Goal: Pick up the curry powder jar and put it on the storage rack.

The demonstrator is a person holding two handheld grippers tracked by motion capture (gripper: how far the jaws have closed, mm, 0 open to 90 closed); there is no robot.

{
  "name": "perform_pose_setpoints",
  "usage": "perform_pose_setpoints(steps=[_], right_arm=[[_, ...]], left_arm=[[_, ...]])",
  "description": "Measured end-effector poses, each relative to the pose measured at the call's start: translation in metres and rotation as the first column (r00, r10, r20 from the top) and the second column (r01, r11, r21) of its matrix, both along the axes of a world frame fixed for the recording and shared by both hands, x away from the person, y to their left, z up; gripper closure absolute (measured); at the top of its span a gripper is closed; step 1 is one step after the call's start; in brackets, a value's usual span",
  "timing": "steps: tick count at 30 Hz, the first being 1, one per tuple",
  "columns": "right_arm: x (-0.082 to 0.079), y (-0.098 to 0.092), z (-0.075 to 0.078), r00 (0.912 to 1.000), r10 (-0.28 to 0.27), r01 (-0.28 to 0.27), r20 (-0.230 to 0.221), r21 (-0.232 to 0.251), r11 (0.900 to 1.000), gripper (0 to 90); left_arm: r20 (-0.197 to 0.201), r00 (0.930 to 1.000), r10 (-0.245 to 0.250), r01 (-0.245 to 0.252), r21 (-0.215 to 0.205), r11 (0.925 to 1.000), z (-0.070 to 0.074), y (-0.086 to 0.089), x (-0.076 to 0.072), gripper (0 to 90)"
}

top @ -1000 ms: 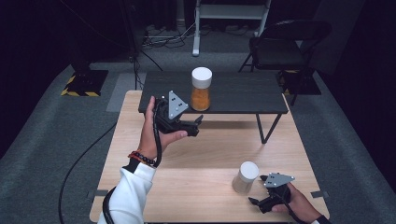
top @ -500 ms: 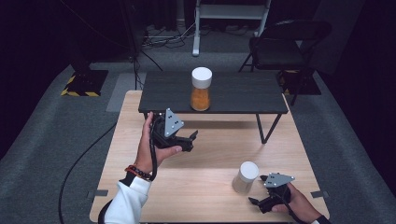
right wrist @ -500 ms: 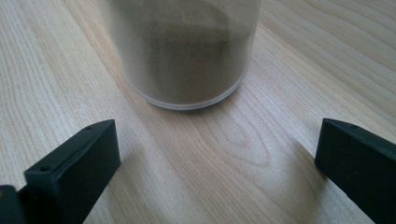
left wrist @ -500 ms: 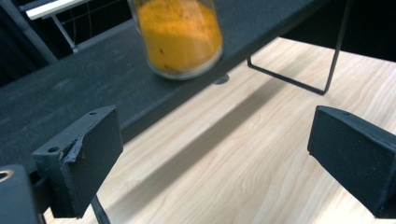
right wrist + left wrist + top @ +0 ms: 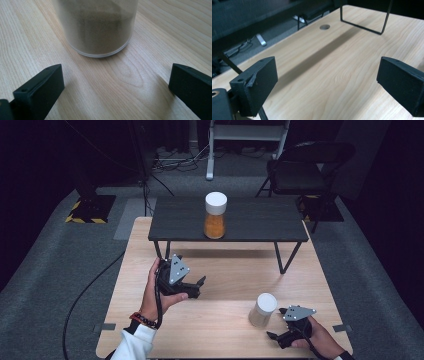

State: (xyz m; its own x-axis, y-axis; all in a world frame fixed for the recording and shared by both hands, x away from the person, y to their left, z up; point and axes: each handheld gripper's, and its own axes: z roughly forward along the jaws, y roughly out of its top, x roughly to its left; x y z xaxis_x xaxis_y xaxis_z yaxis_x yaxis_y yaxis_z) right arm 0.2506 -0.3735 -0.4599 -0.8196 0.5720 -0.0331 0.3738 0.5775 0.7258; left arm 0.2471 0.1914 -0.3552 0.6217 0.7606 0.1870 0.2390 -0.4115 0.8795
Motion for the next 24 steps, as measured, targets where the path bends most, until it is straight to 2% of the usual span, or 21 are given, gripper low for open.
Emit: perform_pose_setpoints(steps=[8,18,24], right_arm=[[0.0,0.0,0.0,1.0,0.0,0.0,0.0,-0.001,1.0,0.0],[0.0,0.0,0.0,1.0,0.0,0.0,0.0,-0.001,1.0,0.0],[0.0,0.0,0.0,1.0,0.001,-0.001,0.0,0.0,1.0,0.0]], left_arm=[[-0.039,0.9992,-0.004,0.003,-0.019,0.9998,-0.018,0.008,-0.008,3.2],[-0.096,0.9953,-0.006,0.007,0.011,0.9999,-0.035,0.017,-0.018,3.2],[-0.135,0.9907,-0.011,0.012,0.008,0.9999,-0.048,0.021,-0.02,3.2]])
